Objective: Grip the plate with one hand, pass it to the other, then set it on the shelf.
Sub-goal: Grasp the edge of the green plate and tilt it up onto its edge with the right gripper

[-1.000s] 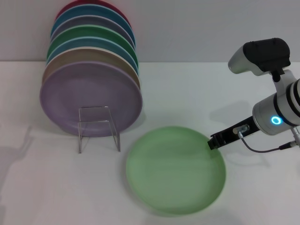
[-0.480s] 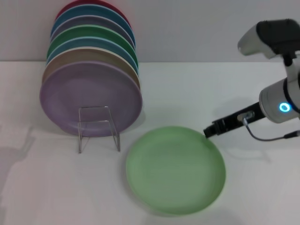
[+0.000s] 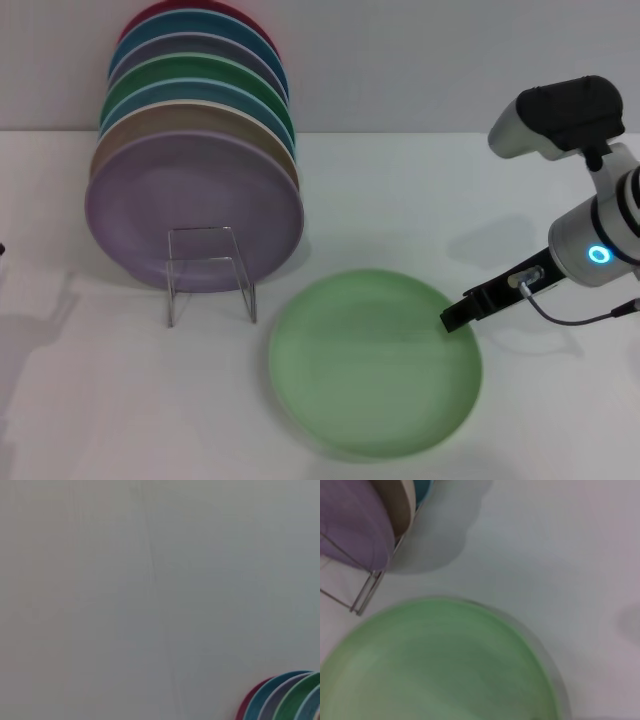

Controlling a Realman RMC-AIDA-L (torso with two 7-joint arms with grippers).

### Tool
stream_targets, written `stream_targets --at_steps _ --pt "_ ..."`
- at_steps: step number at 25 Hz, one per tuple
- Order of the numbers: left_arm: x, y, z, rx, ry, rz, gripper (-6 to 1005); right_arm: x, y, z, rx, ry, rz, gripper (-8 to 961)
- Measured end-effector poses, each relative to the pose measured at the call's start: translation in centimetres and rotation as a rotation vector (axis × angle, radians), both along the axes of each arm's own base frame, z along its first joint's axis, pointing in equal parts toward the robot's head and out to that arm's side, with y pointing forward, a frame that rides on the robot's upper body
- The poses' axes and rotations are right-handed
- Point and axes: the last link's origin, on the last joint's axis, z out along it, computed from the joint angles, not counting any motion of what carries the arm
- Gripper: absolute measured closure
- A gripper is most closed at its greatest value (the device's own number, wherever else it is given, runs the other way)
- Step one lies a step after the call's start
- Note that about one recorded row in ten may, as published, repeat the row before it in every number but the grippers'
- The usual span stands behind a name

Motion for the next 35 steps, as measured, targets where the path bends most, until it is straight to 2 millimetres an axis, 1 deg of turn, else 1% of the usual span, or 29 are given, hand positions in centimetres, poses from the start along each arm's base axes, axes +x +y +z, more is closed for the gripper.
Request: stream_targets --at_steps 7,13,20,35 --pt "0.2 0.2 -0.1 -0.006 0.001 -0.008 139 0.6 0.0 -0.3 0.001 -0.027 -0.007 382" --pt "0.3 0.3 -0.1 -0.006 -0.001 -0.014 139 1.0 0.4 -0.8 0.007 -0.026 -0.006 383" --pt "0.4 0.3 -0.1 -0.006 -0.001 -0.018 139 0.5 0.5 -1.9 -0.025 -0.049 0.023 384" --pt "0.8 0.4 -0.4 -0.017 -0.005 -0.038 139 0.7 0.5 -2.1 -0.034 -0.057 0.016 387"
